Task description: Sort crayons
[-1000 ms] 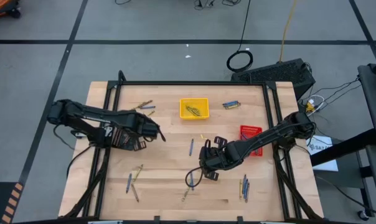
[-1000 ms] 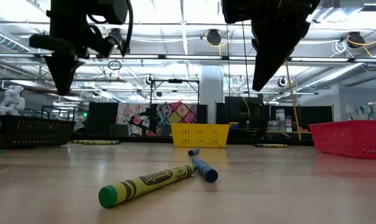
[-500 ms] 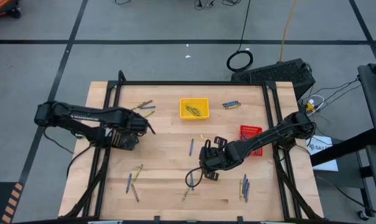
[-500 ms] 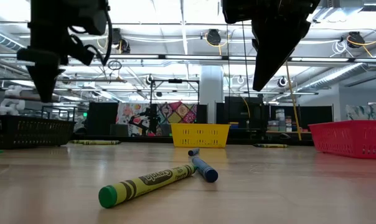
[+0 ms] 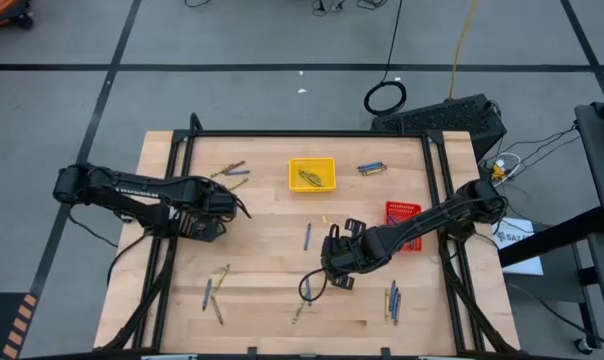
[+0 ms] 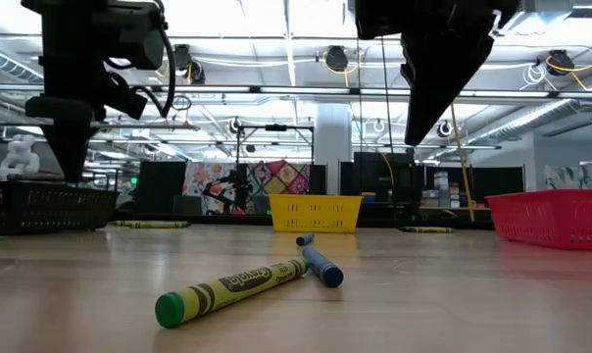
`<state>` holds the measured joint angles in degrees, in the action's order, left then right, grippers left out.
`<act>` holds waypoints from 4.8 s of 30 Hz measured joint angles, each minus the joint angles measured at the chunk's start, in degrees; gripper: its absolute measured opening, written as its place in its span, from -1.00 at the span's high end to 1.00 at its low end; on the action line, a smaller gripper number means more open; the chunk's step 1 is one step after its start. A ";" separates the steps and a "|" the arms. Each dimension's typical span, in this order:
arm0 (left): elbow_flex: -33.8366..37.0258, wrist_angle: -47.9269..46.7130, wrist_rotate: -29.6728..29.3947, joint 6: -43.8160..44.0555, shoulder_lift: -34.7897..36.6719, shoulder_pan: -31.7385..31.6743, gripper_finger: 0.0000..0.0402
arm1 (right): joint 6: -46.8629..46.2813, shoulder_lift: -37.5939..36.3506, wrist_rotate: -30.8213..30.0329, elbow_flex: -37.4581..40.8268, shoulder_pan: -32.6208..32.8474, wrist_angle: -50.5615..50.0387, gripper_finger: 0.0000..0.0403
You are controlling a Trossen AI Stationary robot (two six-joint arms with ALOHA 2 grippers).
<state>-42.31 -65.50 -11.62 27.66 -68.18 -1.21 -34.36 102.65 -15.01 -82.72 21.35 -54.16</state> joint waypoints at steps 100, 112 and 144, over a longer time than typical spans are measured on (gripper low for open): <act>0.18 2.04 0.20 -11.91 -0.04 0.22 0.73 | 26.52 0.02 8.39 -1.97 -31.00 18.73 0.65; -0.97 3.71 -8.03 -15.54 -0.04 -0.46 0.73 | 27.76 0.09 13.47 -5.84 -32.24 21.78 0.65; -9.53 17.15 6.14 -52.56 -2.92 -37.56 0.73 | 19.15 0.04 13.32 -5.79 -21.84 9.48 0.65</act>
<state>-51.84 -48.34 -5.48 -24.90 -71.11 -38.77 -15.21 102.69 -1.69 -88.51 -0.49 -44.68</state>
